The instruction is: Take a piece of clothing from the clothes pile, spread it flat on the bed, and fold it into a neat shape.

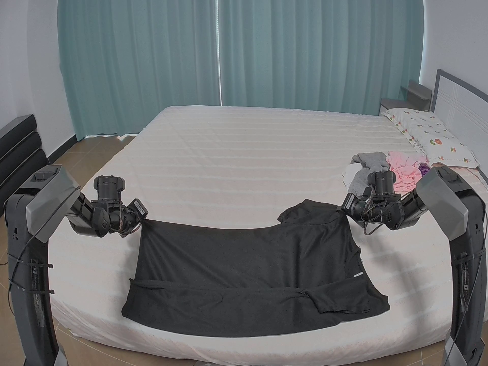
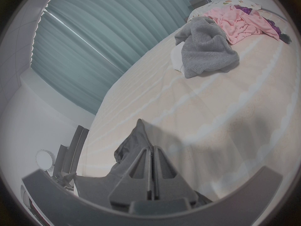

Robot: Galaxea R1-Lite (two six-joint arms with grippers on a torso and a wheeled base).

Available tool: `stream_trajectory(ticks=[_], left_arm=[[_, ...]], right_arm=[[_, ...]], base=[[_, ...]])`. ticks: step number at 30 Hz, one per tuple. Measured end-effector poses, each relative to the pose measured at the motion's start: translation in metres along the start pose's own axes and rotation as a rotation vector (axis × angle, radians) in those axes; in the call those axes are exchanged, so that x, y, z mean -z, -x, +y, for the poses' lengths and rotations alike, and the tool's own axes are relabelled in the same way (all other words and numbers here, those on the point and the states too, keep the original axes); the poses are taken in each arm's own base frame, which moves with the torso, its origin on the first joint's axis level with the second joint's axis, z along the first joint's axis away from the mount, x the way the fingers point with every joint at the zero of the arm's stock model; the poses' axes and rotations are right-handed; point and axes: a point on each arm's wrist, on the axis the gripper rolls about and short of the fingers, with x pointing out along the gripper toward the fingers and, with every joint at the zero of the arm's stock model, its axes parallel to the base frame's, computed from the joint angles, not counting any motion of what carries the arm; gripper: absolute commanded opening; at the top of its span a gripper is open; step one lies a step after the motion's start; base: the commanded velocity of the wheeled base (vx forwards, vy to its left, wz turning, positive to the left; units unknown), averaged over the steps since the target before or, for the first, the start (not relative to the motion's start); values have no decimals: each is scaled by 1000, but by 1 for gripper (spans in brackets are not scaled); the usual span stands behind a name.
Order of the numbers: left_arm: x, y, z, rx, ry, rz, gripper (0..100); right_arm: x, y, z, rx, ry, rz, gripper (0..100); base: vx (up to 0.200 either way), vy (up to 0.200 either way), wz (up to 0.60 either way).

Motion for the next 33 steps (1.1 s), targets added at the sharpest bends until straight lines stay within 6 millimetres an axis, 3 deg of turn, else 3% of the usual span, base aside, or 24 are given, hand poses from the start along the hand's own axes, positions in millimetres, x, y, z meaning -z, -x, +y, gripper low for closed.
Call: stream_trajectory(ticks=[10,33], left_arm=[[-3,5,-2,2,2,-7,0],[-10,15,10,-24,15,-17,0]], right_arm=[[-11,11,5,-26,-10,-42,0],[-21,40,-6,-58,-36,-33,0]], base=[[0,0,0],[0,0,0]])
